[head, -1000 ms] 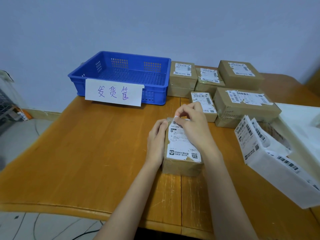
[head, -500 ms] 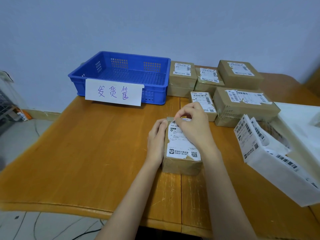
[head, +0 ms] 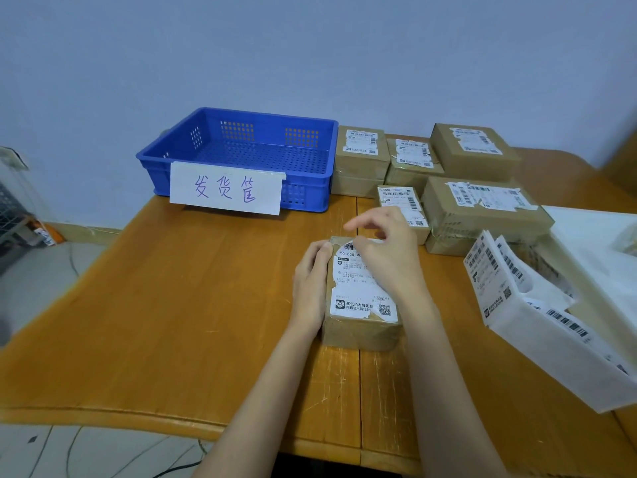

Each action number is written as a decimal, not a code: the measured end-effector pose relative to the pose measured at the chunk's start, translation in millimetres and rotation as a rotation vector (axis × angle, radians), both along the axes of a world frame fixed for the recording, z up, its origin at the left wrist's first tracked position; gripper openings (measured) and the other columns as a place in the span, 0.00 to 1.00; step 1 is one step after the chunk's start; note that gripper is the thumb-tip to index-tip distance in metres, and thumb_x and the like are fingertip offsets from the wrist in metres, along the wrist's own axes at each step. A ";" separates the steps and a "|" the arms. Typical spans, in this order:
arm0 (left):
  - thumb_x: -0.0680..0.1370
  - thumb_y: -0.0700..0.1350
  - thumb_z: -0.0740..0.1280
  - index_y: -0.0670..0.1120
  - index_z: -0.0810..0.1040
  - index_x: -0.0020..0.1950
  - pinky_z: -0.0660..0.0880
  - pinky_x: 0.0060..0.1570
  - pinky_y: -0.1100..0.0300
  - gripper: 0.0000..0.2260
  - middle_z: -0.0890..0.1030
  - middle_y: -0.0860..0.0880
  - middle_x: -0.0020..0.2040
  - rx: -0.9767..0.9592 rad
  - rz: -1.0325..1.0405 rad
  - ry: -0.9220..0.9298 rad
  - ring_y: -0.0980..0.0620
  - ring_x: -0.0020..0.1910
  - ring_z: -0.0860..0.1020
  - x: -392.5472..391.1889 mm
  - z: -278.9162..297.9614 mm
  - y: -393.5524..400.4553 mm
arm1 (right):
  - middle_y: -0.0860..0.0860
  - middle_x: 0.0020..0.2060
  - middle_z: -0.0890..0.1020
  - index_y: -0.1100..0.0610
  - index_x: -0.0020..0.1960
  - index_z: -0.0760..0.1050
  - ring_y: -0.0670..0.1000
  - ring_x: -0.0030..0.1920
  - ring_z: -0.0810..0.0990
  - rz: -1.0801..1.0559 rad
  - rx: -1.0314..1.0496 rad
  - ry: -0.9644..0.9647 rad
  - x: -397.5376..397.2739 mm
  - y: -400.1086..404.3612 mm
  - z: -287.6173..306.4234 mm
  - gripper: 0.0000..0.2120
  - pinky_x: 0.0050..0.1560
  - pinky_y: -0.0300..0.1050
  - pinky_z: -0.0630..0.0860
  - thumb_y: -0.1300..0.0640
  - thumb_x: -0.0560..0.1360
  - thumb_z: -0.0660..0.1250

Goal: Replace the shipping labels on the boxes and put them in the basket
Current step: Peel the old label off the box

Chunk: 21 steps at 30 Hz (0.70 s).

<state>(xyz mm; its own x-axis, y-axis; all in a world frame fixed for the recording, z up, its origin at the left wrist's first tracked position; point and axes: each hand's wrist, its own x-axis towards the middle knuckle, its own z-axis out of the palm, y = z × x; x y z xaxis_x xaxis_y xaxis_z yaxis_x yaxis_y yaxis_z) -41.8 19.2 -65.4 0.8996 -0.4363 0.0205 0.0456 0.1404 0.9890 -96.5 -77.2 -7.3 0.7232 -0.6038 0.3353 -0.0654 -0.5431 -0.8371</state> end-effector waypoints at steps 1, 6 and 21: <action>0.84 0.48 0.60 0.45 0.80 0.53 0.71 0.43 0.62 0.11 0.82 0.51 0.45 0.000 -0.003 0.006 0.57 0.43 0.78 -0.3 0.4 0.2 | 0.45 0.50 0.74 0.54 0.40 0.81 0.38 0.52 0.74 0.009 -0.032 0.050 1.5 0.6 -1.0 0.07 0.52 0.26 0.67 0.65 0.71 0.69; 0.84 0.48 0.60 0.48 0.79 0.50 0.71 0.44 0.61 0.10 0.82 0.52 0.44 0.004 -0.002 -0.011 0.57 0.43 0.78 -0.9 1.1 0.9 | 0.48 0.46 0.74 0.59 0.33 0.79 0.40 0.47 0.74 -0.059 0.008 0.040 2.9 -1.8 -2.1 0.09 0.45 0.25 0.68 0.68 0.71 0.68; 0.84 0.46 0.59 0.44 0.79 0.53 0.71 0.39 0.71 0.11 0.82 0.51 0.45 -0.015 -0.001 -0.020 0.59 0.41 0.78 -1.3 1.4 1.3 | 0.48 0.55 0.71 0.52 0.60 0.78 0.47 0.56 0.75 -0.235 0.035 0.007 -5.5 -0.9 -0.3 0.18 0.55 0.38 0.74 0.68 0.77 0.60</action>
